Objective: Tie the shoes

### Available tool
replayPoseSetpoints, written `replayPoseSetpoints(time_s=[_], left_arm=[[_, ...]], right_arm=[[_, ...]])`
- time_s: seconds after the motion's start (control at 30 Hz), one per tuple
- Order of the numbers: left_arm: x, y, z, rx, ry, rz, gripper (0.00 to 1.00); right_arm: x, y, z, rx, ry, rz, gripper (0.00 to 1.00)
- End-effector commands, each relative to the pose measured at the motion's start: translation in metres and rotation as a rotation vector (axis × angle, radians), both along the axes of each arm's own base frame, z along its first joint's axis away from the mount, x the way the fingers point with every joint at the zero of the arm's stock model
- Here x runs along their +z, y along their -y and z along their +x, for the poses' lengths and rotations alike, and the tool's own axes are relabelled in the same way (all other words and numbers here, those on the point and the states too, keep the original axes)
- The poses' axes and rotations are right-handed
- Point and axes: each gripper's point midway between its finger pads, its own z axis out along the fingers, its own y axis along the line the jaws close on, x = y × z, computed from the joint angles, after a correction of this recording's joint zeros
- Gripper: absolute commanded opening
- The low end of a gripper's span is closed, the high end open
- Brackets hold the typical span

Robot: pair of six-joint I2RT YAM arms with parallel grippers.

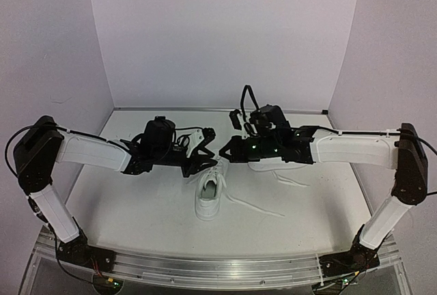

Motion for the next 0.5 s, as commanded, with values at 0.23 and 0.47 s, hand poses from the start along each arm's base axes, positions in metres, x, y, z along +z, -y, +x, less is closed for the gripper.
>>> replayPoseSetpoints(time_s=[0.23,0.47], left_arm=[[0.0183,0.0196,0.0,-0.052,0.03,-0.057,0.3],[0.0204,0.0145,-0.005,-0.049,0.039,-0.058,0.35]], right_arm=[[0.023,0.0036,0.0056,-0.025,0.045,0.045,0.0],[0.0227,0.0048,0.0054,-0.026,0.044,0.044,0.0]])
